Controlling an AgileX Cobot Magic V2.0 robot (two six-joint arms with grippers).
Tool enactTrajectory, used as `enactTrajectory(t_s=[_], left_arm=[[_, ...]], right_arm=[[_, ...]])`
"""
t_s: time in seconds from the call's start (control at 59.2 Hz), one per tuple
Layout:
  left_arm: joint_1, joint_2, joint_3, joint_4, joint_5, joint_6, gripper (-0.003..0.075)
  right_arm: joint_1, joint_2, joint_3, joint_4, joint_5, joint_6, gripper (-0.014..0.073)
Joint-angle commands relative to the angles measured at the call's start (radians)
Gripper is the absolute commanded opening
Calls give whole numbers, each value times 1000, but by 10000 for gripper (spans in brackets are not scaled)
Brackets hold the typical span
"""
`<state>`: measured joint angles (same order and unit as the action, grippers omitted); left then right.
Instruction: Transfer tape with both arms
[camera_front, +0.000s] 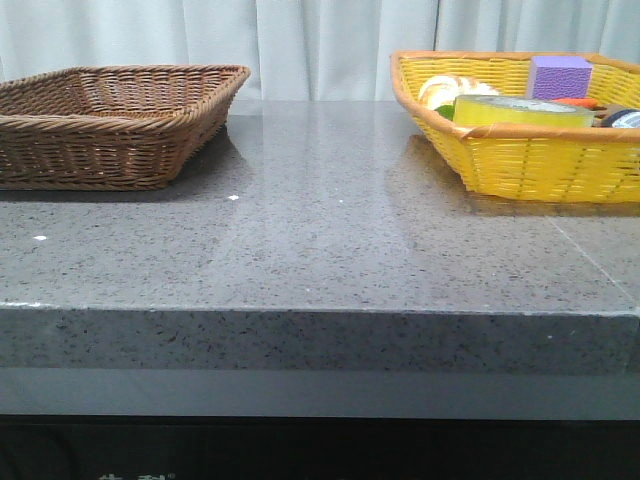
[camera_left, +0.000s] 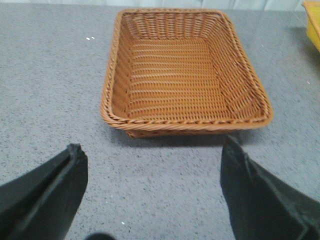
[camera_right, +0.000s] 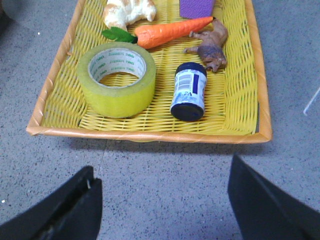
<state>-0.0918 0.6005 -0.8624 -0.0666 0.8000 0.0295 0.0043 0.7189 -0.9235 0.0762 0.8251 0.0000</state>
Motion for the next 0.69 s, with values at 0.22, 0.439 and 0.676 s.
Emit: enactTrajectory(t_s=[0.22, 0.439, 0.676], left_arm=[[-192, 65, -97, -121, -23, 112, 546], [-363, 65, -97, -186, -74, 143, 546], [-457, 65, -97, -196, -89, 143, 546]], right_arm=[[20, 171, -166, 40, 38, -28, 549], [74, 359, -292, 48, 89, -60, 549], [78, 615, -480, 35, 143, -62, 549]])
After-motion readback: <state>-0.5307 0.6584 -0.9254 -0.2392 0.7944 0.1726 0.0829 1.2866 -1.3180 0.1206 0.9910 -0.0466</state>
